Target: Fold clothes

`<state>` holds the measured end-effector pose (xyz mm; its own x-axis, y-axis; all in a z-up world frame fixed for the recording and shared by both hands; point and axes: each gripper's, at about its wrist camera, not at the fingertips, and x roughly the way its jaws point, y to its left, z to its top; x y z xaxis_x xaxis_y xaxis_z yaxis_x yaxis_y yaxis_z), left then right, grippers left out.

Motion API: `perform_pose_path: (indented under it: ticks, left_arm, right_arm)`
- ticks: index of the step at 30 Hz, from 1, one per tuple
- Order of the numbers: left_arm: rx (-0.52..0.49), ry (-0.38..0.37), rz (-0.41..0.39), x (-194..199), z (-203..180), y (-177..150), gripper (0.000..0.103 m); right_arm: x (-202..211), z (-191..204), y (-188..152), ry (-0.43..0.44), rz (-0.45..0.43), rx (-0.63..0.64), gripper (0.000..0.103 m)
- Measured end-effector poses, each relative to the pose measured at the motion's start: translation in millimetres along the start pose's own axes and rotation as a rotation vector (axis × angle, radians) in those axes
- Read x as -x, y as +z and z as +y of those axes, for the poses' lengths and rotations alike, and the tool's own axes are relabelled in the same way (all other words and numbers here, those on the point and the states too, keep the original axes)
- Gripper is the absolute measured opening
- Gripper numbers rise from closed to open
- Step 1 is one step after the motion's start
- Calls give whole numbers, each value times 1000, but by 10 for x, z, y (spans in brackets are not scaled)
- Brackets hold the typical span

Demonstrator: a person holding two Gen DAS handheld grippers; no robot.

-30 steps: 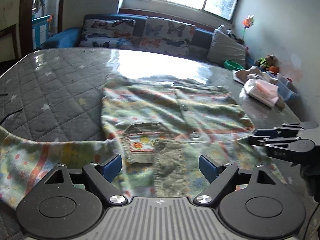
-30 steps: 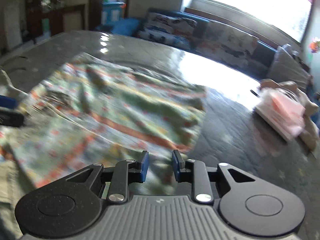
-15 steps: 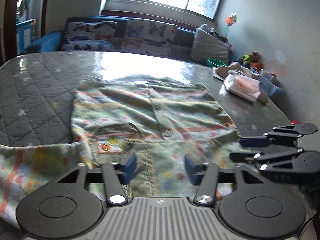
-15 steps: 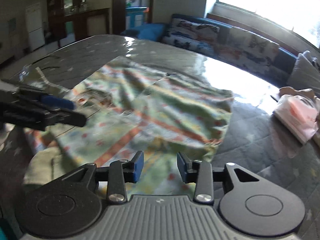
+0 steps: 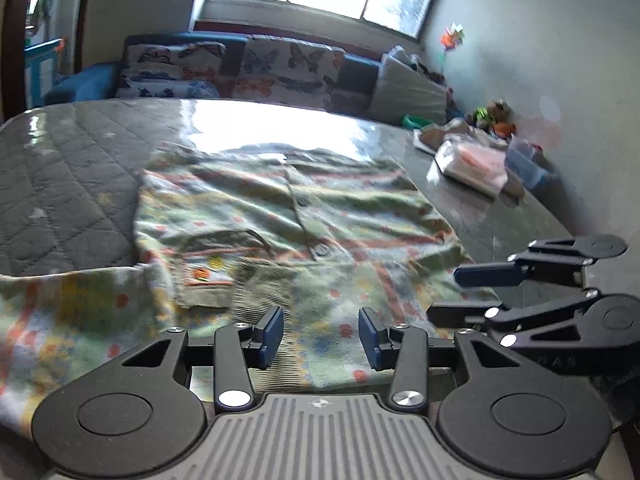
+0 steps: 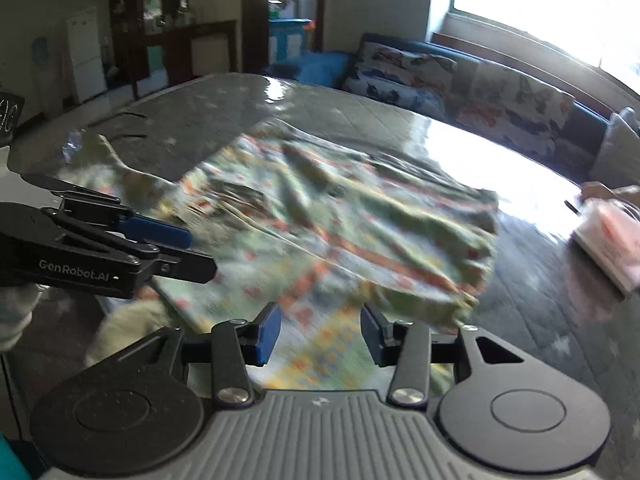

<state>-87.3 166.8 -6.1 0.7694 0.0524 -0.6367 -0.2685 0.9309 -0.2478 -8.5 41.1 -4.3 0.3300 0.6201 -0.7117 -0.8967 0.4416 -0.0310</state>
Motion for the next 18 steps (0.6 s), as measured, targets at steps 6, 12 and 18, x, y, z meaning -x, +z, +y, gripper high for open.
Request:
perform_pose_path:
  ticks: [6, 12, 18]
  left_arm:
    - [101, 101, -47, 326, 356, -53, 50]
    - [257, 266, -83, 644, 900, -172, 50]
    - [409, 479, -125, 876, 1398, -257, 50]
  right_arm:
    - [-204, 186, 5, 48, 28, 18, 45]
    - [-177, 237, 83, 50, 8, 31, 47]
    - [-273, 310, 66, 78, 36, 48, 49]
